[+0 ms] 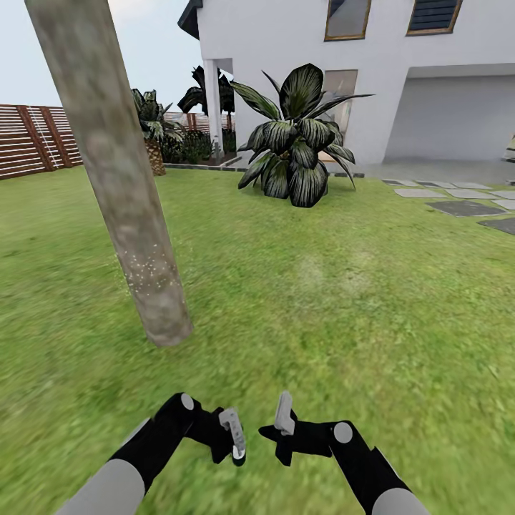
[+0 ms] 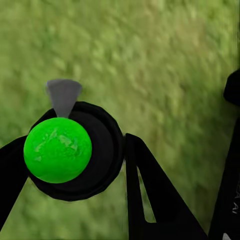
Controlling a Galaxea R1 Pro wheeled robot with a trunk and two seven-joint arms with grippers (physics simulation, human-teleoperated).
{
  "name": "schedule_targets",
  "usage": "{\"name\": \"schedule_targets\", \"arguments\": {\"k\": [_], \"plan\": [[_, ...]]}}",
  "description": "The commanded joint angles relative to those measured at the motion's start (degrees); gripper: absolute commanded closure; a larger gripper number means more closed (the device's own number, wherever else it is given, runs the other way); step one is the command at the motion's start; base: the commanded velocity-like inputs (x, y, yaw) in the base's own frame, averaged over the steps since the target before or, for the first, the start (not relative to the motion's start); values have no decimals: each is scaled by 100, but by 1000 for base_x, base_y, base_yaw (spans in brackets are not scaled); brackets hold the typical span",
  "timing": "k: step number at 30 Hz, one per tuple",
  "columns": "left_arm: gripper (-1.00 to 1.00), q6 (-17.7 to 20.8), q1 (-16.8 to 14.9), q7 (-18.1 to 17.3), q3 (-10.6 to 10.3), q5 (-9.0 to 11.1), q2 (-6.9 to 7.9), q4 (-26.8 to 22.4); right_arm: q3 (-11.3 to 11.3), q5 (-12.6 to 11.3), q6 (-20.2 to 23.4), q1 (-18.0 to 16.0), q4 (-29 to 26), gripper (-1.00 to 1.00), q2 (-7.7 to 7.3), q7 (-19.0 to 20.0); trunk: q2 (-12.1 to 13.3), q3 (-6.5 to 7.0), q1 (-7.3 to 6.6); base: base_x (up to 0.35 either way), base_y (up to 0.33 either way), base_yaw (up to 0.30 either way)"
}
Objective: In the garden, pick up the pesticide atomizer on the floor and spray pesticide onto both trees until each tree trunk is fully covered.
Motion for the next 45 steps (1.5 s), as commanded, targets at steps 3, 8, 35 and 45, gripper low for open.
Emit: {"name": "schedule_targets", "arguments": {"k": [3,8,35,45], "plan": [[100,47,0,-5,-49,-20,-53,-11,-7,46,-28,-8,-7,100,2,4,-2,-5,-1,0,0,0],[100,51,-10,3,-419,-5,-86,-11,-7,46,-30,-11,-7,100,2,4,-2,-5,-1,0,0,0],[100,64,-35,48,-458,-10,-330,-11,-7,46,-29,-18,-7,100,2,4,-2,-5,-1,0,0,0],[100,64,-35,48,-459,-2,-360,-11,-7,46,-25,-18,-16,100,2,4,-2,-5,-1,0,0,0]]}}
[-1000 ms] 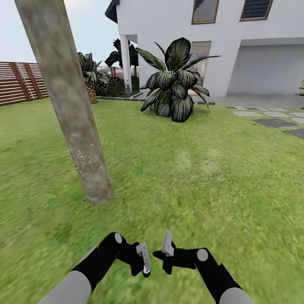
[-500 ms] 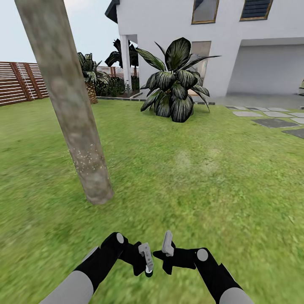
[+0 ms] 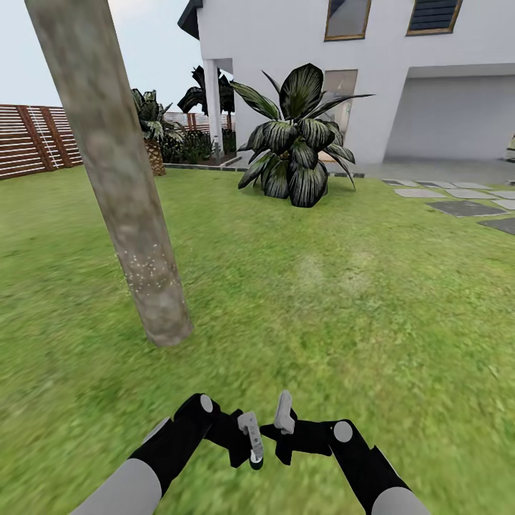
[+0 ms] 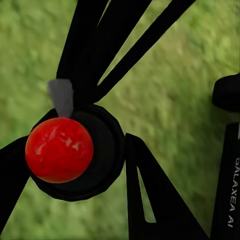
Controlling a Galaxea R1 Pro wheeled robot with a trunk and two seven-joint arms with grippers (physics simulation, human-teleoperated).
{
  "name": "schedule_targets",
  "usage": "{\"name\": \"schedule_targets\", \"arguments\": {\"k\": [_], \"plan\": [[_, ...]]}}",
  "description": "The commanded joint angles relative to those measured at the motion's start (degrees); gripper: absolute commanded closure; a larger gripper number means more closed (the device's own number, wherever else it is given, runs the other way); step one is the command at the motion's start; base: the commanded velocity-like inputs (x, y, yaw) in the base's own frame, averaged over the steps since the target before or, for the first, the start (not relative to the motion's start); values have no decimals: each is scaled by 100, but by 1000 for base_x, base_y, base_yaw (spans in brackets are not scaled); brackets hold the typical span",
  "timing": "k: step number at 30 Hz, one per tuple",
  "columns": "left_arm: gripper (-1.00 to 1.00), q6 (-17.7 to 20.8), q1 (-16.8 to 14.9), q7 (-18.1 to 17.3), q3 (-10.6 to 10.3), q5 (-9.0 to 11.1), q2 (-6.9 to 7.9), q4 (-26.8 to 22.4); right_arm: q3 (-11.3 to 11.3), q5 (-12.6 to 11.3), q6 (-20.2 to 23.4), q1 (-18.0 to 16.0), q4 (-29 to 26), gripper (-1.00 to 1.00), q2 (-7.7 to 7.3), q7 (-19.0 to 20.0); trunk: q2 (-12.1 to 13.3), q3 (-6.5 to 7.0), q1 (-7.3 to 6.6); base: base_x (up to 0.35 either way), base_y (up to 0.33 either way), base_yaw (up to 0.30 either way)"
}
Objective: In the garden, pick up the pesticide atomizer on the floor and spray pesticide onto both trees until each tree trunk is fully covered.
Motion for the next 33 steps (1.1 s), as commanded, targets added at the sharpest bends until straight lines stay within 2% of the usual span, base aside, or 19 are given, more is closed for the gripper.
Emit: {"name": "schedule_targets", "arguments": {"k": [1,6,10,13,17,18,19,23,25,26,27,28,29,30,31,32,33], "plan": [[100,60,-2,-27,-2,-10,-4,-11,-7,46,-28,-2,-8,100,2,5,-2,-5,-1,0,0,0],[100,54,-6,-27,2,-27,27,36,-7,46,-26,-2,-4,100,2,5,-2,-5,-1,0,0,0],[100,46,-15,-27,40,-39,120,198,-7,46,-28,-2,1,100,2,5,-2,-5,-1,0,0,0],[100,43,-39,-27,48,-42,388,262,-7,46,-30,-2,1,100,2,5,-2,-5,-1,0,0,0],[100,40,-18,-27,60,-24,910,278,-7,46,-32,-2,9,100,-4,5,-2,-5,-1,0,0,0],[100,37,-7,-27,64,-17,1021,279,-7,46,-32,-2,9,-100,-5,5,-2,-5,-1,0,0,0],[100,36,-2,-27,66,-14,1091,281,-7,46,-32,-2,10,-100,-6,6,-2,-5,-1,0,0,0],[100,38,6,-22,76,8,1571,288,-21,52,-32,-2,22,-100,-18,2,-2,-5,-1,0,0,0],[100,46,0,-6,119,18,1695,293,-41,59,-41,-2,30,-100,-31,-25,-2,-5,-1,0,0,0],[100,48,-4,41,207,18,1728,334,-54,61,-47,-2,34,-100,-49,-43,-2,-5,-1,0,0,0],[100,50,-7,180,401,20,1747,457,-95,62,-53,1,40,-100,-109,-96,-2,-5,-1,0,0,0],[100,49,-8,333,570,20,1745,568,-158,60,-55,7,45,-100,-200,-182,-2,-5,-1,0,0,0],[100,46,-8,623,846,24,1738,750,-332,50,-57,15,64,-100,-401,-391,-2,-5,-1,0,0,0],[100,45,-1,826,1026,29,1728,866,-512,42,-56,19,107,-100,-535,-557,-2,-5,-1,0,0,0],[100,44,12,1110,1256,40,1712,1040,-873,36,-57,26,241,-100,-679,-824,-2,-5,-1,0,0,0],[100,43,16,1281,1382,64,1704,1168,-1161,36,-58,30,378,-100,-739,-1012,-2,-5,-1,0,0,0],[100,44,20,1525,1594,210,1683,1406,-1706,38,-58,36,681,-100,-808,-1359,-2,-5,-1,0,0,0]]}}
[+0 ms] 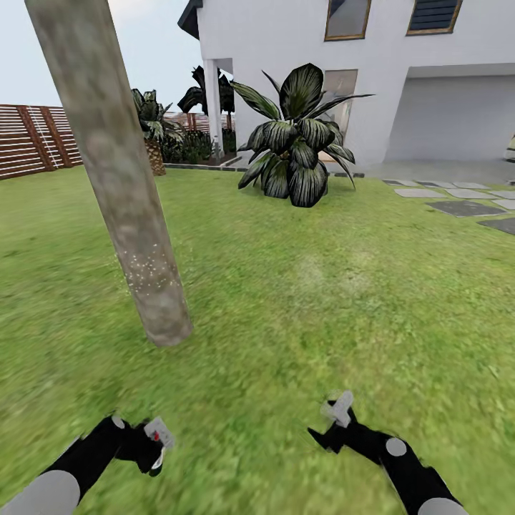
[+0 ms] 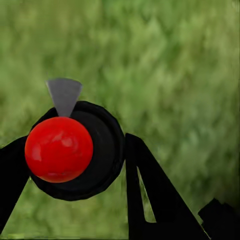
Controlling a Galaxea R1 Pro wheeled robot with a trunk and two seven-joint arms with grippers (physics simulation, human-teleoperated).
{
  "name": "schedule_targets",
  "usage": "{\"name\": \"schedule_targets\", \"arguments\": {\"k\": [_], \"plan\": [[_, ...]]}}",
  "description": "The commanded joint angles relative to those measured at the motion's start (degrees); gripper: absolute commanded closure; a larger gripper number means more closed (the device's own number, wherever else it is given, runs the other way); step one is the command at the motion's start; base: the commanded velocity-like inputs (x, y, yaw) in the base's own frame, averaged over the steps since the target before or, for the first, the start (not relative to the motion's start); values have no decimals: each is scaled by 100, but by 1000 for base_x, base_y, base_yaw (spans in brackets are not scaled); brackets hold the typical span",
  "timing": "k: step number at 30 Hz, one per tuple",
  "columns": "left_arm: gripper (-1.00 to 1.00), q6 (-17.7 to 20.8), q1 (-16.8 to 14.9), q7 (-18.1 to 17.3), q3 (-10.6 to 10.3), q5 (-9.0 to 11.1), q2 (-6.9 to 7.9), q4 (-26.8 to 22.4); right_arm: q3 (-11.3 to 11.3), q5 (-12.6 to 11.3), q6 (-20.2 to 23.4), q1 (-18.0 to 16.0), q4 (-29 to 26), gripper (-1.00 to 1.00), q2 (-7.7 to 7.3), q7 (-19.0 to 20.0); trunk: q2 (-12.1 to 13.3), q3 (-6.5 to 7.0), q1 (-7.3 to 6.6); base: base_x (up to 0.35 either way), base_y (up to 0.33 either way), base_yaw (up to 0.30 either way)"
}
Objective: In the garden, pick up the pesticide atomizer on the floor and spray pesticide onto both trees until each tree trunk is fully covered.
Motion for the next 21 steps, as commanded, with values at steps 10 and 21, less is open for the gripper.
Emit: {"name": "schedule_targets", "arguments": {"k": [10,21], "plan": [[100,-1338,175,2884,767,2563,-109,1664,-1443,54,-63,216,2164,-100,-305,-3511,-3,-4,-1,0,0,0],[100,-2577,508,3290,831,3319,-98,2596,-1465,-1115,-77,298,2297,-100,-312,-3628,-3,27,-1,0,0,-129]]}}
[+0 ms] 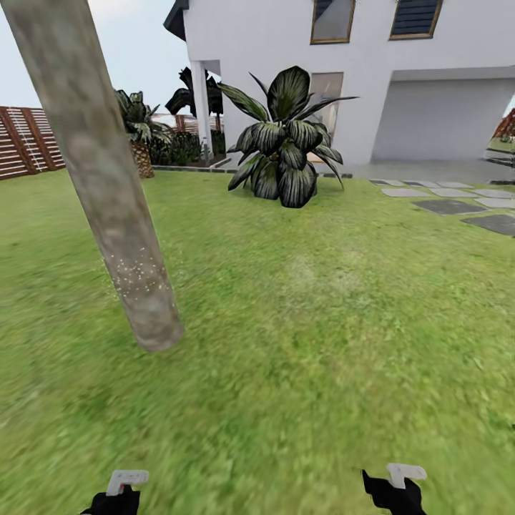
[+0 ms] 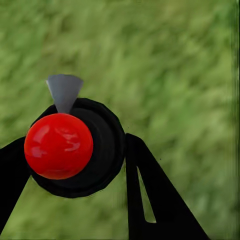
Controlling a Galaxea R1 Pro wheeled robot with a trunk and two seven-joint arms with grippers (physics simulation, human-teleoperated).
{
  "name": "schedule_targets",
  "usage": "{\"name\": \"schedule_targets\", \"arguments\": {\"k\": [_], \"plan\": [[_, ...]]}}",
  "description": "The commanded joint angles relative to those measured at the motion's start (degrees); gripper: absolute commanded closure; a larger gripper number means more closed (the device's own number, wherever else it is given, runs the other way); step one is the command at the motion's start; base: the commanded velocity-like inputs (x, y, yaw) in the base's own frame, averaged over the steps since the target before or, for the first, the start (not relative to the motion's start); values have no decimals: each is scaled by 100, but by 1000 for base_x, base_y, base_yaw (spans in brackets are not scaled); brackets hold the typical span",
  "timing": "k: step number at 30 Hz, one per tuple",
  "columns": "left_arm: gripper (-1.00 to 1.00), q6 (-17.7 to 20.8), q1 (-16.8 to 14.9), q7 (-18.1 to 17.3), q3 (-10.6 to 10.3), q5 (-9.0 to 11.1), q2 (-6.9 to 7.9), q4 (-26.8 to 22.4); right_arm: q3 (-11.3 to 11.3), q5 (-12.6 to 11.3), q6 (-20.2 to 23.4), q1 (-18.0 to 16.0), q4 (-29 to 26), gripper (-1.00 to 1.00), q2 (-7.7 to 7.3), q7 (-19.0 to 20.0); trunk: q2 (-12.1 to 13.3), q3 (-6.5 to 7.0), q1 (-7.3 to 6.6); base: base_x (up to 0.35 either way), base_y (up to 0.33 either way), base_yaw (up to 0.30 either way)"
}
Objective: In the garden, pick up the pesticide atomizer on the floor and spray pesticide onto both trees until each tree trunk is fully covered.
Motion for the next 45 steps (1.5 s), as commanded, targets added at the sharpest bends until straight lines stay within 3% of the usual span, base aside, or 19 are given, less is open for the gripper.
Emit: {"name": "schedule_targets", "arguments": {"k": [1,5,10,13,17,33,45], "plan": [[100,-16,-1,-30,45,-14,2,4,-49,23,-22,-4,7,-100,0,20,-2,1,-1,0,0,-259],[100,-66,-1,-27,45,-6,3,-4,-49,-1,-28,17,6,-100,-1,21,-2,19,-1,0,0,-268],[100,-500,-5,-22,72,-5,-34,-24,-49,-5,-31,29,5,-100,-1,21,-2,29,-1,0,0,-288],[100,-601,-8,-22,80,-4,-39,-275,-49,-9,-36,32,1,-100,-4,21,-2,30,-1,0,0,-293],[100,-614,-7,-22,56,4,-47,-745,-49,-13,-37,32,-1,-100,-10,13,-2,30,-1,0,0,-294],[100,-595,175,-41,53,13,-61,-735,-49,-29,-46,113,3,-100,8,12,-2,30,-1,-4,0,-298],[100,-603,176,-31,54,13,-59,-726,-49,-31,-46,120,-1,-100,13,12,-2,30,-1,-269,177,-300]]}}
